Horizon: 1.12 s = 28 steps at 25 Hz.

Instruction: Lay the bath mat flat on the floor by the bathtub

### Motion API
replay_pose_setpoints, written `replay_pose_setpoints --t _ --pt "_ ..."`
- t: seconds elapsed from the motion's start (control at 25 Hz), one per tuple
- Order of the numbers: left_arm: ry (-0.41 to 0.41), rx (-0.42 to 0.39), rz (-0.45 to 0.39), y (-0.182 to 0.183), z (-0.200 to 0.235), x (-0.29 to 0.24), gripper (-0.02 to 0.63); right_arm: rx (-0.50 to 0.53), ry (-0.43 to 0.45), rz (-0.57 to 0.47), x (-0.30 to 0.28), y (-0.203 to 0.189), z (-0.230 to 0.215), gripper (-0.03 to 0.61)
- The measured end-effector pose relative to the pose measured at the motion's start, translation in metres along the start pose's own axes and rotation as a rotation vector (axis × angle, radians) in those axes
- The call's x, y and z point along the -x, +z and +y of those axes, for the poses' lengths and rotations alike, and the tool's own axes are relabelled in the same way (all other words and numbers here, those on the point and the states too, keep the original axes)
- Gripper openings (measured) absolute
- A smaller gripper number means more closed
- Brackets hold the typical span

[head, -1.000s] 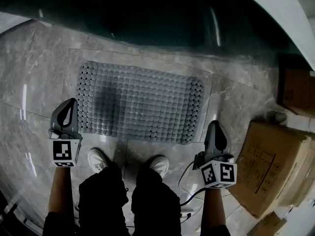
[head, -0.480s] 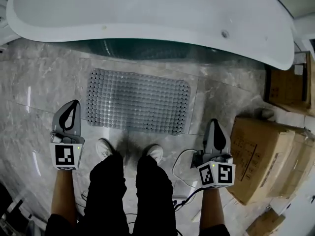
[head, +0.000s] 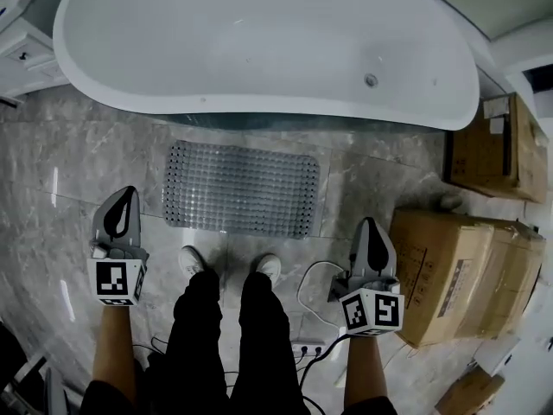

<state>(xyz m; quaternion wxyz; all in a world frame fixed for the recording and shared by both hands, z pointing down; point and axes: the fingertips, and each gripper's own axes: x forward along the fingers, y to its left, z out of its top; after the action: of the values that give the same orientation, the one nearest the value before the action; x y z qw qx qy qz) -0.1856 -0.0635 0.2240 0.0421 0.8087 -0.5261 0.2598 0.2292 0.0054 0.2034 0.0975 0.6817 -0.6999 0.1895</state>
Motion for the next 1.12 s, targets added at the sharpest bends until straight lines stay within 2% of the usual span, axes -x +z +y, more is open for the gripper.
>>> replay_pose_setpoints --t 0.12,0.24,0.36,0.64,0.72,0.88,1.0,1.12 --pt "-0.009 0.012 -0.009 0.03 0.004 0.02 0.002 -0.011 -0.034 0.015 0.026 0.021 0.004 0.025" --pt "-0.018 0.016 -0.015 0.058 0.004 0.042 0.002 0.03 -0.022 0.023 0.049 0.045 0.017 0.025" --pt "-0.029 0.03 -0.035 0.088 0.002 0.061 0.002 0.061 -0.002 -0.008 0.062 0.08 0.03 0.025" --pt "-0.075 0.054 -0.044 0.147 -0.011 0.101 0.002 0.088 -0.026 -0.064 0.09 0.152 0.047 0.023" --pt "-0.074 0.064 -0.048 0.162 -0.011 0.114 0.002 0.085 -0.022 -0.071 0.1 0.165 0.052 0.023" --pt "-0.054 0.15 -0.09 0.192 -0.003 0.143 0.002 0.063 -0.017 -0.076 0.127 0.185 0.062 0.023" --pt "-0.052 0.166 -0.105 0.209 0.0 0.156 0.002 0.029 -0.019 -0.093 0.14 0.201 0.065 0.023" --pt "-0.059 0.159 -0.123 0.226 -0.002 0.168 0.002 0.036 0.024 -0.112 0.153 0.218 0.076 0.023"
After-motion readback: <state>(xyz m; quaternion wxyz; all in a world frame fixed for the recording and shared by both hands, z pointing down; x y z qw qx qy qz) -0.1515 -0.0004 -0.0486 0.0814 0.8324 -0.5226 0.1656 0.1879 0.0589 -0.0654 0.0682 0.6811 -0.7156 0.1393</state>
